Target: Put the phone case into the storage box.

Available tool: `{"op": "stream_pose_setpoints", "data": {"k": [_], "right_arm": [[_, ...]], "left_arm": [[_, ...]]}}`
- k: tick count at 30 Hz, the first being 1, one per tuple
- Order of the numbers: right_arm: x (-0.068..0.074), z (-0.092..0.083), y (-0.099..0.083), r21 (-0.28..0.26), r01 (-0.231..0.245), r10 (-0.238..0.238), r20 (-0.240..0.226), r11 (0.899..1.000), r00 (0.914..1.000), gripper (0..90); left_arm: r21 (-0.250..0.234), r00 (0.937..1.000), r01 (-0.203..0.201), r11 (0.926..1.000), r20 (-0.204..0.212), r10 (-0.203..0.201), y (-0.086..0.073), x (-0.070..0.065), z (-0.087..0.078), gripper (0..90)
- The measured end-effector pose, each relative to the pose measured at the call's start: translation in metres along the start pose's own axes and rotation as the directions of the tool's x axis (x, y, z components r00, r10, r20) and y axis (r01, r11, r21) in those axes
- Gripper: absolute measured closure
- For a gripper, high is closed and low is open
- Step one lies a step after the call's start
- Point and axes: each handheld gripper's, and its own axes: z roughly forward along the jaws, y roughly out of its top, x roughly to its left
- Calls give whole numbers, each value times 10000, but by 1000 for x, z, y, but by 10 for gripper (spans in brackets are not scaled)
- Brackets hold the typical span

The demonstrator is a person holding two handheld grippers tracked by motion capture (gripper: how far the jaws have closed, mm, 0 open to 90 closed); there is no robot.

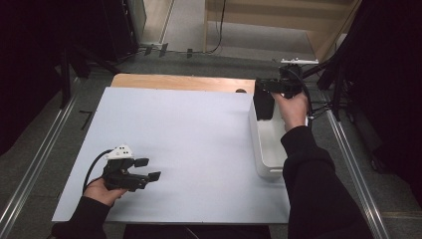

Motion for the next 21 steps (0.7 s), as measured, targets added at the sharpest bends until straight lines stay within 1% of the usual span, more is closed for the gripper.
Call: {"op": "stream_pose_setpoints", "data": {"k": [2, 4, 6, 8, 12, 14, 15, 18, 21], "right_arm": [[4, -4, -2, 66, 91, -90, -144, 9999, 9999, 35], [8, -6, -5, 133, 30, -26, -326, 9999, 9995, 34], [12, -9, -8, 233, 142, -130, -510, 9996, 9986, 34], [16, -10, -11, 317, 195, -175, -632, 9993, 9978, 35], [24, -15, -17, 279, 150, -126, -869, 9995, 9961, 35], [27, -18, -21, 292, 25, 8, -1116, 9996, 9937, 35], [29, -19, -23, 306, 39, -3, -1190, 9995, 9929, 35], [37, -24, -29, 368, 365, -314, -1315, 9987, 9908, 35], [41, -28, -33, 366, 364, -304, -1533, 9987, 9877, 45]], "left_arm": [[17, 10000, 9, 10000, 28, -9, 0, 1, -1, 269], [20, 10000, -7, 10000, 44, 7, 0, 0, -2, 269], [27, 9999, -47, 10000, 109, 46, 1, -2, -1, 269], [112, 9998, -167, 9998, 94, 166, 1, -2, -1, 268], [123, 9997, -210, 9997, 118, 209, 1, -3, 0, 268], [92, 9998, -187, 9998, 123, 186, 1, -3, -1, 268], [84, 9997, -192, 9998, 127, 190, 1, -3, -1, 268], [106, 9997, -216, 9997, 144, 214, 1, -2, 0, 268], [108, 9996, -224, 9997, 144, 223, 1, -2, 0, 268]]}}
